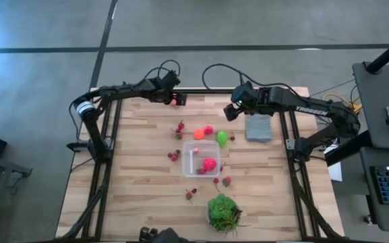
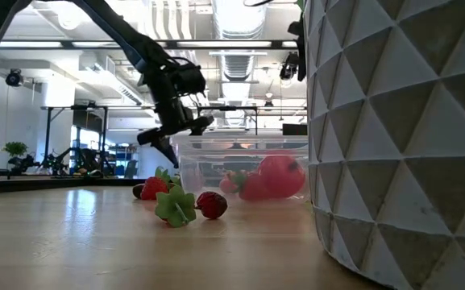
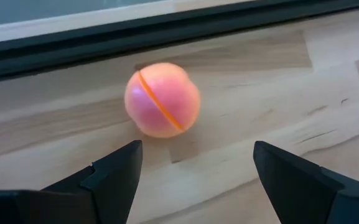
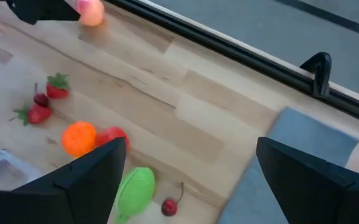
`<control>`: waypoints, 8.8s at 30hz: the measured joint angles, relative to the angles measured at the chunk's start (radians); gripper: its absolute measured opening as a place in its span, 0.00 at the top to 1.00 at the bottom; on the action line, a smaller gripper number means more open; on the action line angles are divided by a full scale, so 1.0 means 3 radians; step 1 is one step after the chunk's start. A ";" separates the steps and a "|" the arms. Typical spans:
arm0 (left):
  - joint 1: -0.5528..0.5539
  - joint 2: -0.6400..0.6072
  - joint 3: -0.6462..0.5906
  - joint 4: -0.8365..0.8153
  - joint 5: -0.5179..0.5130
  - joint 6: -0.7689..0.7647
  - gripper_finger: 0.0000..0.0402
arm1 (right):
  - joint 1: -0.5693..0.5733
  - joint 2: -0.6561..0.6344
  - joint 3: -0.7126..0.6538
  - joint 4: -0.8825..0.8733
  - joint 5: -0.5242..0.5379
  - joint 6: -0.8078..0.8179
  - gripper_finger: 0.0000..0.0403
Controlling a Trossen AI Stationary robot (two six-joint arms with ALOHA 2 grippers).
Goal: Pick and placing Produce into tupperware
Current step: Put the pink peach into the transparent container, then put the red cherry into the transparent container
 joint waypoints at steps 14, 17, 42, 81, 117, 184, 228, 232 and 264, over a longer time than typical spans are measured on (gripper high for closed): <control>0.0090 0.0082 0.0014 0.0048 -0.0037 -0.0686 0.27 | -0.0243 -0.0009 -0.0012 0.0004 0.0003 -0.0606 0.12; 0.0090 0.0098 0.0026 0.0146 -0.0050 -0.0689 0.27 | -0.0242 -0.0009 -0.0029 0.0009 0.0002 -0.0710 0.12; 0.0149 0.0468 0.0012 0.0348 -0.0025 -0.0946 0.27 | -0.0243 -0.0007 -0.0198 0.0027 0.0001 -0.0790 0.12; 0.0070 0.0337 0.0012 0.0433 0.0010 -0.0671 0.44 | -0.0243 -0.0007 -0.0197 -0.0169 0.0000 -0.0872 0.12; -0.2050 -0.0600 -0.0248 -0.0027 0.0692 -0.0164 0.38 | -0.0250 -0.0253 -0.0197 -0.0292 0.0000 -0.1591 0.12; -0.1137 -0.1811 -0.0507 -0.0610 -0.0001 0.1587 0.22 | -0.0087 0.0976 -0.1118 0.0734 -0.1486 0.0474 0.20; -0.0918 -0.1804 -0.0613 -0.0311 0.0004 0.1851 0.22 | -0.0096 0.1112 -0.1201 0.0925 -0.1224 0.0443 0.62; -0.0916 -0.1804 -0.0613 -0.0277 0.0003 0.1851 0.22 | -0.0096 0.1112 -0.1242 0.0922 -0.1227 0.0443 0.64; -0.0982 -0.1796 -0.0613 -0.0159 0.0042 0.0812 0.22 | -0.0080 0.0727 -0.1226 0.0935 -0.1432 -0.0124 0.77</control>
